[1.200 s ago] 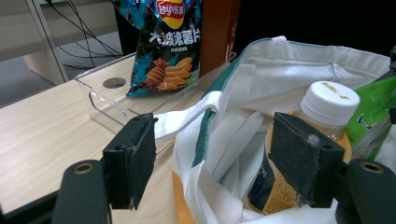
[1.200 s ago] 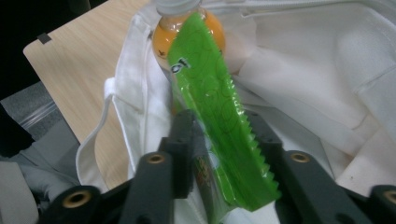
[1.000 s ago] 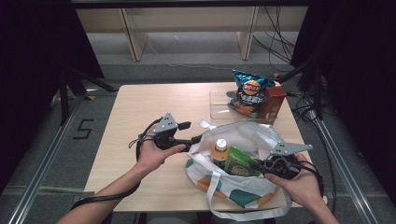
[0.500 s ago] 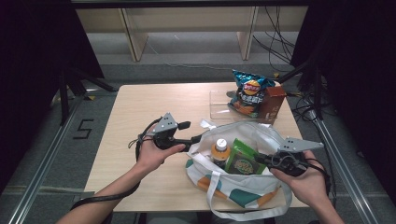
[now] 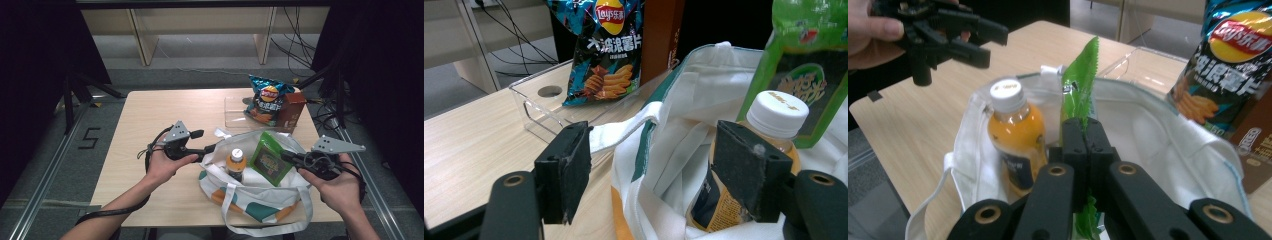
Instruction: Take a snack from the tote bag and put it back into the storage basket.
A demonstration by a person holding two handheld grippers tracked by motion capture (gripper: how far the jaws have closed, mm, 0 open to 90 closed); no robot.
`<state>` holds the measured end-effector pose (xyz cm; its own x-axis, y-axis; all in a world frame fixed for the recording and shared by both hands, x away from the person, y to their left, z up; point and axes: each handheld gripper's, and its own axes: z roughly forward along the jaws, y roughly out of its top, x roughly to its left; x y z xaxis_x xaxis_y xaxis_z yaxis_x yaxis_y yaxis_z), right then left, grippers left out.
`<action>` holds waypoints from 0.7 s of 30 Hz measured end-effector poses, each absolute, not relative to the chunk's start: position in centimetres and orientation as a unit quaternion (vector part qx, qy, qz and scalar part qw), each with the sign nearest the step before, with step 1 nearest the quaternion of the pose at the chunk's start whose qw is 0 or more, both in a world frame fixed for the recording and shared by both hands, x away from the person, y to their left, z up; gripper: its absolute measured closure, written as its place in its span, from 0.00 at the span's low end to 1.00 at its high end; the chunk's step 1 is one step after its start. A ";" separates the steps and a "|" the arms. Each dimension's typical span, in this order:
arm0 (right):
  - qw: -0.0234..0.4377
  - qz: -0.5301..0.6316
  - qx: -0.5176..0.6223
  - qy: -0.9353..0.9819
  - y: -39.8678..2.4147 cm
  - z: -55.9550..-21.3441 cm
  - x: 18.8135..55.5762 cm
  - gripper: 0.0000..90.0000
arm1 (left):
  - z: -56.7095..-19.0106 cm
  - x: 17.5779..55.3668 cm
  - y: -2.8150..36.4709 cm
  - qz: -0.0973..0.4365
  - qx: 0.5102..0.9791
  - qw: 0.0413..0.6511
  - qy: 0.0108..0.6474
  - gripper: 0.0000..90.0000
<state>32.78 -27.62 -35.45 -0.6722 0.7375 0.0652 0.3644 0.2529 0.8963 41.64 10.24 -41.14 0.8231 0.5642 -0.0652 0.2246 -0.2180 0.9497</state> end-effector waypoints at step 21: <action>0.224 0.512 0.352 0.751 -28.3 -32.4 34.4 1.00 | -41.1 41.7 10.3 0.148 0.766 0.570 0.257 0.34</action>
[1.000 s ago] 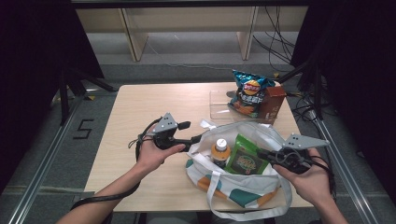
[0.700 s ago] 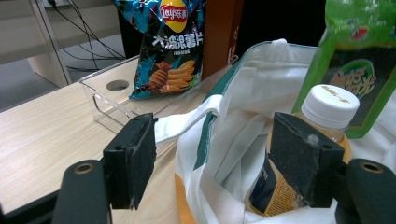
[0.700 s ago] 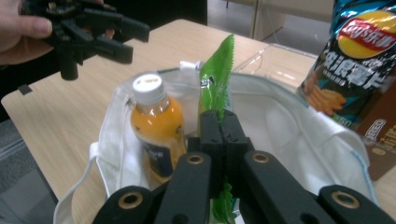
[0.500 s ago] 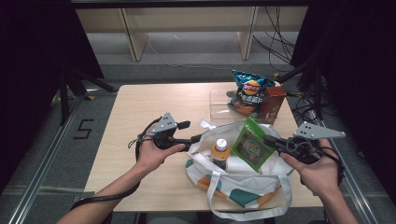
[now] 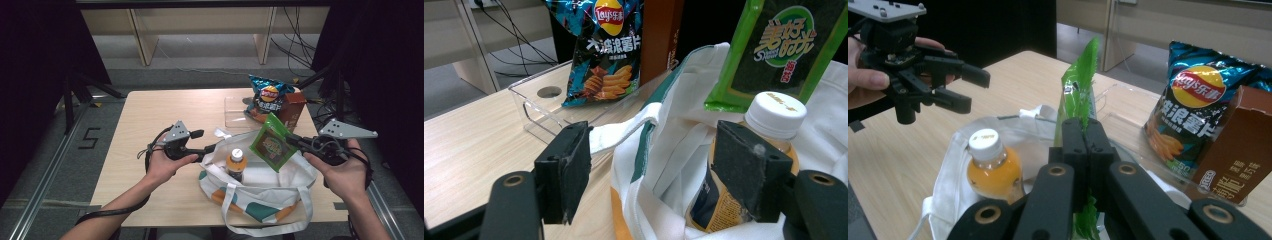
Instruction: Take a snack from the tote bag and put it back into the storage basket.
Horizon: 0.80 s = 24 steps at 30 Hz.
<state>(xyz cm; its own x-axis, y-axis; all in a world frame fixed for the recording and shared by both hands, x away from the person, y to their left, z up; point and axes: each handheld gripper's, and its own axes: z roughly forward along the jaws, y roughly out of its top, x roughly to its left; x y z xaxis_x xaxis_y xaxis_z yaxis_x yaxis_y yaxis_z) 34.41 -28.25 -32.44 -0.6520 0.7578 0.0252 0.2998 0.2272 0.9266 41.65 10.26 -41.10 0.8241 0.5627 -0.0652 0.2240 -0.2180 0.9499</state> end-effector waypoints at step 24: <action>0.256 0.527 0.348 0.732 -28.3 -30.6 36.5 1.00 | -41.1 41.7 10.2 0.148 0.767 0.569 0.256 0.34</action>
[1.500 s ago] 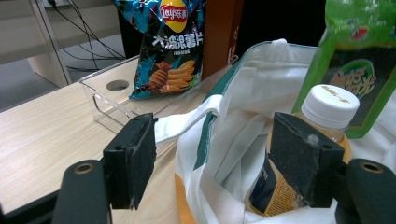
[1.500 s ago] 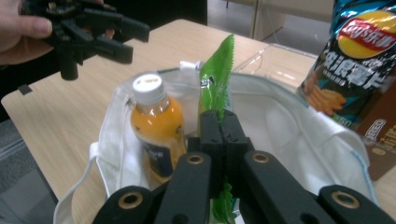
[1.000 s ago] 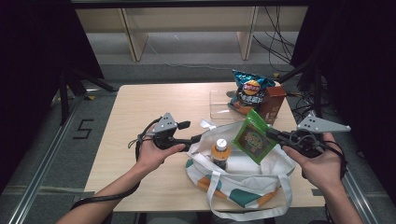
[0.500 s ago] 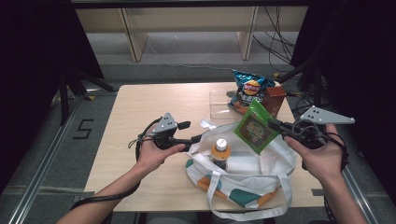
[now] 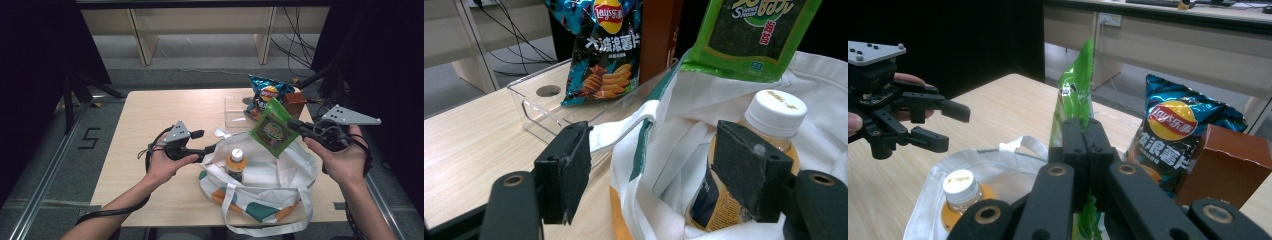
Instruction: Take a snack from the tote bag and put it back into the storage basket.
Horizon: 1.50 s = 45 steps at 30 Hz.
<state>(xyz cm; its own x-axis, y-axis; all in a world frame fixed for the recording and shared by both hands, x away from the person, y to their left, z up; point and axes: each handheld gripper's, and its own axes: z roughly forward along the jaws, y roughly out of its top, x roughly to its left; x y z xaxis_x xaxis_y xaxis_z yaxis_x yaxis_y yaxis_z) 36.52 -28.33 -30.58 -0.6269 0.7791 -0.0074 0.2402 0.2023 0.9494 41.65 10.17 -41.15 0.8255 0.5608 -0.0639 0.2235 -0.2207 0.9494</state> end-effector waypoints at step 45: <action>0.283 0.546 0.362 0.700 -28.5 -27.8 39.3 1.00 | -41.2 41.7 10.2 0.147 0.767 0.569 0.256 0.34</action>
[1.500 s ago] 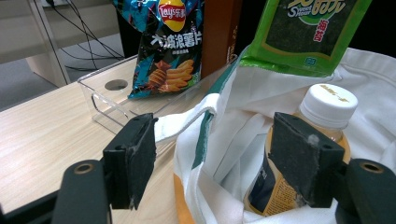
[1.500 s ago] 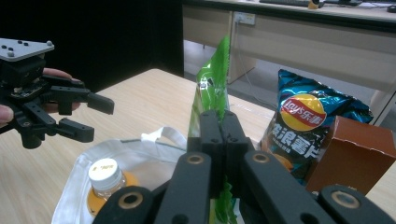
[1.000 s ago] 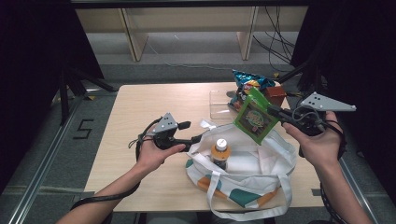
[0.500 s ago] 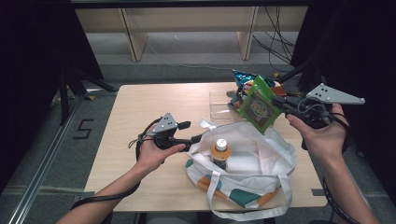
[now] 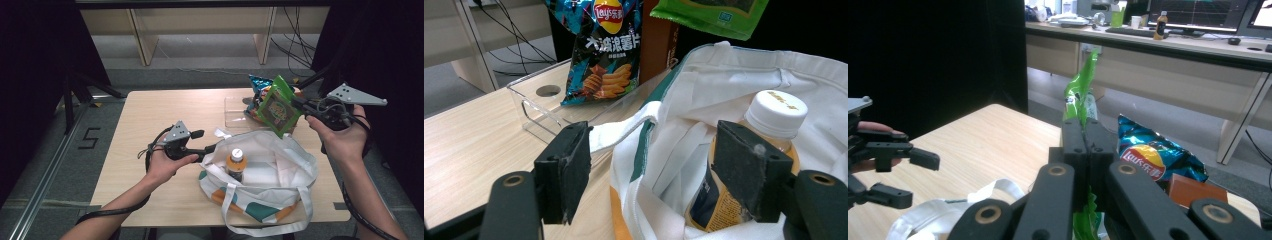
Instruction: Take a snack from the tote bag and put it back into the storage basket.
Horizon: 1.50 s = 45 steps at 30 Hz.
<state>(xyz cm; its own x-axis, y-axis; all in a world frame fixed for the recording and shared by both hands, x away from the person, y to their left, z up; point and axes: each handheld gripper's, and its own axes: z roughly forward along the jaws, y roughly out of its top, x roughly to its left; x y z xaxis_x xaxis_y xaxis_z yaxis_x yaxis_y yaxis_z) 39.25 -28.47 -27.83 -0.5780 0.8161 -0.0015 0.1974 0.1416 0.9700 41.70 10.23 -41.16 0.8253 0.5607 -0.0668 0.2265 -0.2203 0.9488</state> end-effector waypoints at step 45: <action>0.293 0.541 0.375 0.693 -27.6 -28.2 43.0 1.00 | -41.1 41.7 10.3 0.146 0.766 0.571 0.256 0.34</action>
